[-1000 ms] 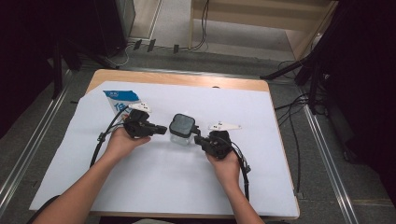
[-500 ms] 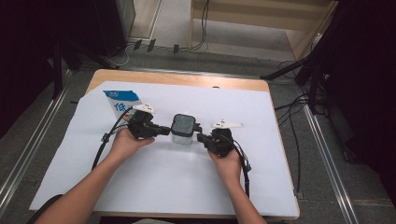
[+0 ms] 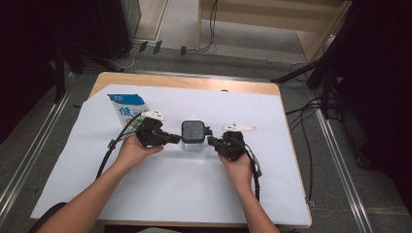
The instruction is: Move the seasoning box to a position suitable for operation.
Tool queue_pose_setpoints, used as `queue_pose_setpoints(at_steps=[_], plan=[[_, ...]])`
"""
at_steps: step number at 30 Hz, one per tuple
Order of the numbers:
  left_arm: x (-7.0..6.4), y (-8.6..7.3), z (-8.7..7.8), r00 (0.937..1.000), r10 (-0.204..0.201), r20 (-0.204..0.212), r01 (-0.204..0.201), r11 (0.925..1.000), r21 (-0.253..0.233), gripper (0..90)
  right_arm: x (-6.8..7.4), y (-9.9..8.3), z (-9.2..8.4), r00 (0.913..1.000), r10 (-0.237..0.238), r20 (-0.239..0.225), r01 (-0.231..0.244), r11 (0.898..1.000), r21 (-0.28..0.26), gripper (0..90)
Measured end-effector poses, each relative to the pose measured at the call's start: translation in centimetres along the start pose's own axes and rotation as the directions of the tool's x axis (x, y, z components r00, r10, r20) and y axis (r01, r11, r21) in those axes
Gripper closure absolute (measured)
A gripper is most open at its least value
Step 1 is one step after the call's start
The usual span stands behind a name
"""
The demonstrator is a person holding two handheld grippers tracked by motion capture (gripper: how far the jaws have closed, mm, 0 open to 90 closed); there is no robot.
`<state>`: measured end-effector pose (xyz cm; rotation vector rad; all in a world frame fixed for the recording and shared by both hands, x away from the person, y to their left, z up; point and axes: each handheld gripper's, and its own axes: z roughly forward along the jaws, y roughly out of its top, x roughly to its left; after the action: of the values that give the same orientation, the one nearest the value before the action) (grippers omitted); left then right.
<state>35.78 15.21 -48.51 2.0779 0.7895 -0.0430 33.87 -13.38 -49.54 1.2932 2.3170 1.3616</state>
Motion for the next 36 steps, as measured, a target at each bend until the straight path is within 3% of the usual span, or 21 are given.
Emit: queue_pose_setpoints(at_steps=[3, 8, 12, 16, 19, 21, 22, 24, 27, 29, 31, 32, 35, 36], plan=[[-0.1, 0.0, 0.0, 1.0000, 0.003, -0.002, -0.003, 1.0000, 0.002, 90.0, 0.0, 0.1, 0.1, 1.0000, -0.001, 0.000, 0.001, 1.000, 0.013, 90.0], [0.3, -0.1, -0.5, 0.9999, 0.006, 0.008, -0.006, 0.9998, 0.018, 82.2, 0.0, 0.1, -0.2, 0.9997, -0.012, -0.021, 0.012, 1.000, 0.024, 89.9], [0.6, -0.1, -1.1, 1.0000, 0.008, 0.006, -0.008, 0.9999, 0.015, 62.5, 0.1, 0.0, -1.0, 0.9981, -0.054, -0.028, 0.055, 0.998, 0.029, 81.8], [0.7, -0.2, -1.8, 0.9997, 0.014, -0.019, -0.014, 0.9999, 0.004, 49.5, 0.0, 0.2, -1.8, 0.9980, -0.052, -0.034, 0.053, 0.999, 0.005, 76.6], [0.7, -0.2, -2.2, 0.9989, 0.039, -0.027, -0.039, 0.9992, 0.011, 46.6, -0.4, 0.2, -2.6, 0.9978, -0.050, -0.044, 0.050, 0.999, -0.008, 70.0], [0.5, -0.2, -2.3, 0.9976, 0.057, -0.041, -0.056, 0.9984, 0.008, 44.6, -0.9, 0.2, -3.2, 0.9962, -0.073, -0.048, 0.072, 0.997, -0.017, 63.8], [0.3, -0.1, -2.3, 0.9962, 0.075, -0.045, -0.075, 0.9972, -0.002, 44.0, -1.0, 0.2, -3.2, 0.9965, -0.071, -0.044, 0.070, 0.997, -0.020, 63.5], [0.3, -0.1, -2.3, 0.9962, 0.073, -0.047, -0.074, 0.9972, -0.006, 44.1, -1.2, 0.2, -3.2, 0.9964, -0.073, -0.044, 0.072, 0.997, -0.019, 63.4], [0.1, 0.1, -2.1, 0.9981, 0.052, -0.034, -0.052, 0.9984, -0.020, 45.2, -1.7, 0.2, -3.0, 0.9961, -0.072, -0.050, 0.073, 0.997, 0.012, 61.3], [0.1, 0.4, -2.2, 0.9972, 0.075, 0.002, -0.075, 0.9972, -0.004, 44.4, -1.9, 0.3, -3.1, 0.9949, -0.083, -0.057, 0.084, 0.996, 0.018, 60.1], [0.1, 0.6, -2.2, 0.9960, 0.089, -0.010, -0.089, 0.9958, 0.022, 37.9, -2.0, 0.3, -3.2, 0.9950, -0.080, -0.060, 0.082, 0.996, 0.018, 59.7], [0.3, 1.2, -2.1, 0.9970, 0.076, 0.013, -0.077, 0.9961, 0.043, 32.0, -2.4, 0.3, -3.3, 0.9953, -0.067, -0.071, 0.068, 0.997, 0.020, 58.9], [0.1, 1.7, -2.2, 0.9962, 0.081, 0.031, -0.082, 0.9962, 0.028, 26.1, -2.6, 0.4, -3.2, 0.9948, -0.070, -0.074, 0.072, 0.997, 0.026, 58.5], [-0.1, 2.2, -2.3, 0.9934, 0.107, 0.040, -0.108, 0.9939, 0.021, 22.0, -2.6, 0.5, -3.1, 0.9946, -0.069, -0.077, 0.071, 0.997, 0.028, 58.4]])
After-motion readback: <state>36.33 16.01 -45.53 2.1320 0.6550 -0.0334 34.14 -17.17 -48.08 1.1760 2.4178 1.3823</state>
